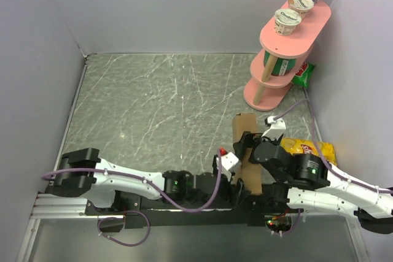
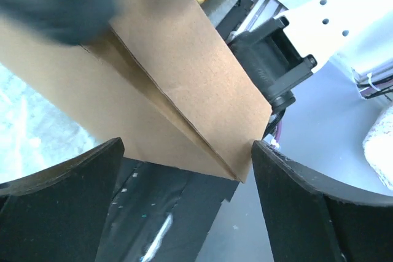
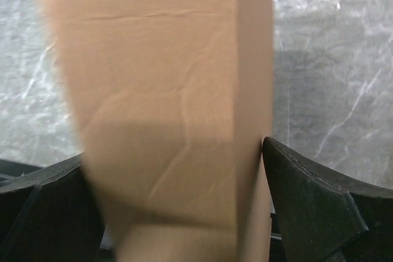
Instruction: Fold the paper box
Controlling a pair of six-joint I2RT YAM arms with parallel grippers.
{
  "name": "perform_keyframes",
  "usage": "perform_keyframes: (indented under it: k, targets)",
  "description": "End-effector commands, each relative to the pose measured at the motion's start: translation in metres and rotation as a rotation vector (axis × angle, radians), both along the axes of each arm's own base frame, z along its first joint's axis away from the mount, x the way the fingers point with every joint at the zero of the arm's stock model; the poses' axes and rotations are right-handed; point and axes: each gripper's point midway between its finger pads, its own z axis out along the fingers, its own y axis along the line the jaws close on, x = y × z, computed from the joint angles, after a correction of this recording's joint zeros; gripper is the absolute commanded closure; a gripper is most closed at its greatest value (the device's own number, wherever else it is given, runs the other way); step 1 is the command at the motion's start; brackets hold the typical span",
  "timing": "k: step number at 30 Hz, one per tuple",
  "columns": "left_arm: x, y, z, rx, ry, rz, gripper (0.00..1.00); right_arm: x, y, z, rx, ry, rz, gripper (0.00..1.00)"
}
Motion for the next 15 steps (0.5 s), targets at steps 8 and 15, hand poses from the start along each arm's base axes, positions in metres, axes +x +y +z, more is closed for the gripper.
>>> perform_keyframes:
  k: [8, 15]
  targets:
    - [0.066, 0.040, 0.040, -0.120, 0.026, -0.035, 0.01, 0.002, -0.002, 0.049, 0.021, -0.074, 0.053, 0.00]
    - [0.087, 0.042, 0.061, -0.239, 0.049, -0.073, 0.01, 0.015, -0.007, 0.053, -0.046, -0.057, 0.003, 0.00]
